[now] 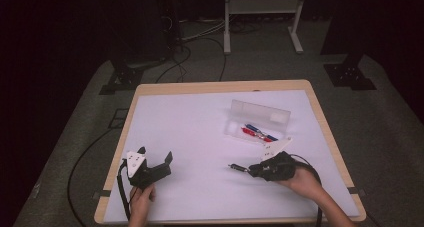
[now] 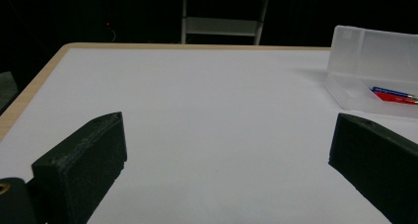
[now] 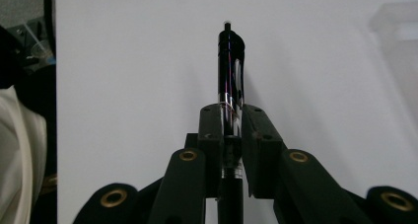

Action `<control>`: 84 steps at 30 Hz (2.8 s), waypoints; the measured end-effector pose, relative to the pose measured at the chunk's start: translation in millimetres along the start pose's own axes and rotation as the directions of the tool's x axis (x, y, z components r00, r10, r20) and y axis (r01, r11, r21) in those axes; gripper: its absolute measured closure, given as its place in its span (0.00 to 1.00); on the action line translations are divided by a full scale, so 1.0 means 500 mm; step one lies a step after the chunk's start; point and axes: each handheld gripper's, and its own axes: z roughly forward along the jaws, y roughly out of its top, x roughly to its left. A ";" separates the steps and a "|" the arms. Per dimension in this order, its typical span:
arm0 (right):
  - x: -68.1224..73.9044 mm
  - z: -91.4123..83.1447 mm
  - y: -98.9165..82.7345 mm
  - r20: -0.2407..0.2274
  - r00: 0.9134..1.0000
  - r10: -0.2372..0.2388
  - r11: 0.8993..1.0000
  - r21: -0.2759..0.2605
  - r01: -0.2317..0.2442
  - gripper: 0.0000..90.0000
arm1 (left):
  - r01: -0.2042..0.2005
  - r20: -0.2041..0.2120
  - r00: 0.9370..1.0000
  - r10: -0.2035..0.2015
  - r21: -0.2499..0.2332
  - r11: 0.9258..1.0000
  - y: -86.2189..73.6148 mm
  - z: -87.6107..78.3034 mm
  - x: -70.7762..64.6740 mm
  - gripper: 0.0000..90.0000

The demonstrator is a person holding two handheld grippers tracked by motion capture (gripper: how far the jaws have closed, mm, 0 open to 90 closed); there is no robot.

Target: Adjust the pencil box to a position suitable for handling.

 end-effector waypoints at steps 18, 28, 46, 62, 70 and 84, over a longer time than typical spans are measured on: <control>-0.088 -0.057 0.047 0.067 0.998 0.018 1.000 -0.023 -0.017 0.87 | 0.000 -0.002 1.000 0.000 0.000 1.000 0.000 0.000 0.000 0.00; -0.129 -0.065 0.072 0.084 0.996 0.011 1.000 -0.024 -0.009 0.87 | 0.013 -0.002 1.000 -0.013 0.002 1.000 0.000 0.002 0.004 0.00; -0.214 -0.043 0.081 0.119 0.992 0.052 0.999 0.009 -0.054 0.87 | -0.015 -0.007 1.000 0.015 -0.004 1.000 -0.002 -0.003 -0.002 0.00; -0.281 0.004 0.037 0.162 0.979 0.125 0.987 0.080 -0.139 0.87 | -0.024 -0.005 1.000 0.024 -0.005 1.000 -0.002 -0.004 -0.003 0.00; -0.293 0.014 0.028 0.174 0.974 0.143 0.983 0.091 -0.161 0.87 | -0.024 -0.004 1.000 0.024 -0.006 1.000 -0.002 -0.004 -0.004 0.00; -0.288 0.009 0.024 0.161 0.976 0.147 0.985 0.063 -0.159 0.76 | -0.023 -0.002 1.000 0.023 -0.008 1.000 -0.002 -0.005 -0.003 0.00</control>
